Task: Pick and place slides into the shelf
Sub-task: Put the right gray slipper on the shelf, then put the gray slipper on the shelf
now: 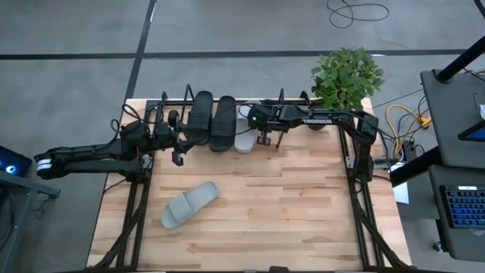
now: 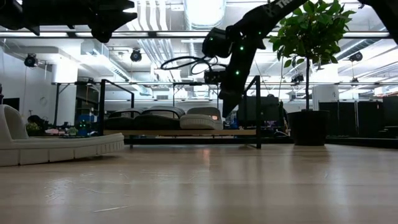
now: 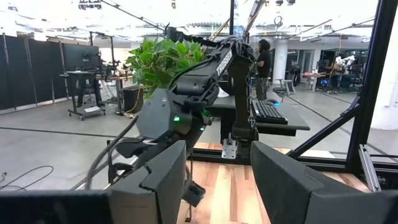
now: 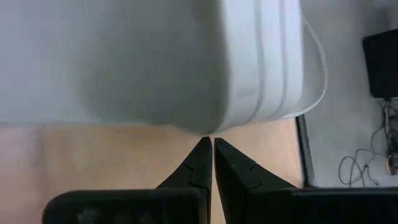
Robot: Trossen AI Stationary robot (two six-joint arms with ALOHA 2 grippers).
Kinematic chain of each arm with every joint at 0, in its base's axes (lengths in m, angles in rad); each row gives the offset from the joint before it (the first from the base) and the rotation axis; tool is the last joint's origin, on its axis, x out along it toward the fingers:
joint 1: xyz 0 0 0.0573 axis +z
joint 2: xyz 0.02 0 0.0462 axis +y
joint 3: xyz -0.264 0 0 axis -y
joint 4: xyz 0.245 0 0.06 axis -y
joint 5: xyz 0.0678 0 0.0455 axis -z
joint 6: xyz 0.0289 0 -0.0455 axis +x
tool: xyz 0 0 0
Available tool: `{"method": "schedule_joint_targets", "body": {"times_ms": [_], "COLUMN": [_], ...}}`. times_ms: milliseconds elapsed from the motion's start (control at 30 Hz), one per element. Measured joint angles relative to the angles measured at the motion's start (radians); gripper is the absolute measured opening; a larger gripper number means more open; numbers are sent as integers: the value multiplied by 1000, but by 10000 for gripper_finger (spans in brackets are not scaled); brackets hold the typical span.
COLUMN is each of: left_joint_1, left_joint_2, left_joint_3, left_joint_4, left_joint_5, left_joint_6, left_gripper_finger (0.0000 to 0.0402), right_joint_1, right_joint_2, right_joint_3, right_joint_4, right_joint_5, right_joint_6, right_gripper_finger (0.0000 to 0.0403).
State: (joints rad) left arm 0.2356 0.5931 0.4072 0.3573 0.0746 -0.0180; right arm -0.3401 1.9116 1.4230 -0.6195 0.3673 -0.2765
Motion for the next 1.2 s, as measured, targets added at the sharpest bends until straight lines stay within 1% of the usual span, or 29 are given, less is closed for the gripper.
{"method": "schedule_joint_targets", "body": {"times_ms": [367, 700, 800, 1000, 1200], "left_joint_1": [0, 0, 0, 0, 0], "left_joint_2": [0, 1, 0, 2, 0], "left_joint_3": [0, 0, 0, 0, 1], "left_joint_4": [0, 0, 0, 0, 0], "left_joint_5": [0, 0, 0, 0, 0], "left_joint_6": [0, 8, 10, 26, 32], "left_gripper_finger": [167, 167, 167, 167, 167], "right_joint_1": [-42, -58, -58, -57, -27], "right_joint_2": [102, 103, 101, 99, 87], "right_joint_3": [108, 128, 136, 182, 297], "right_joint_4": [-17, -45, -75, -144, -296], "right_joint_5": [4, 6, 25, 27, 28], "right_joint_6": [-64, -65, -65, -48, 62], "right_gripper_finger": [8, 8, 8, 8, 8]}}
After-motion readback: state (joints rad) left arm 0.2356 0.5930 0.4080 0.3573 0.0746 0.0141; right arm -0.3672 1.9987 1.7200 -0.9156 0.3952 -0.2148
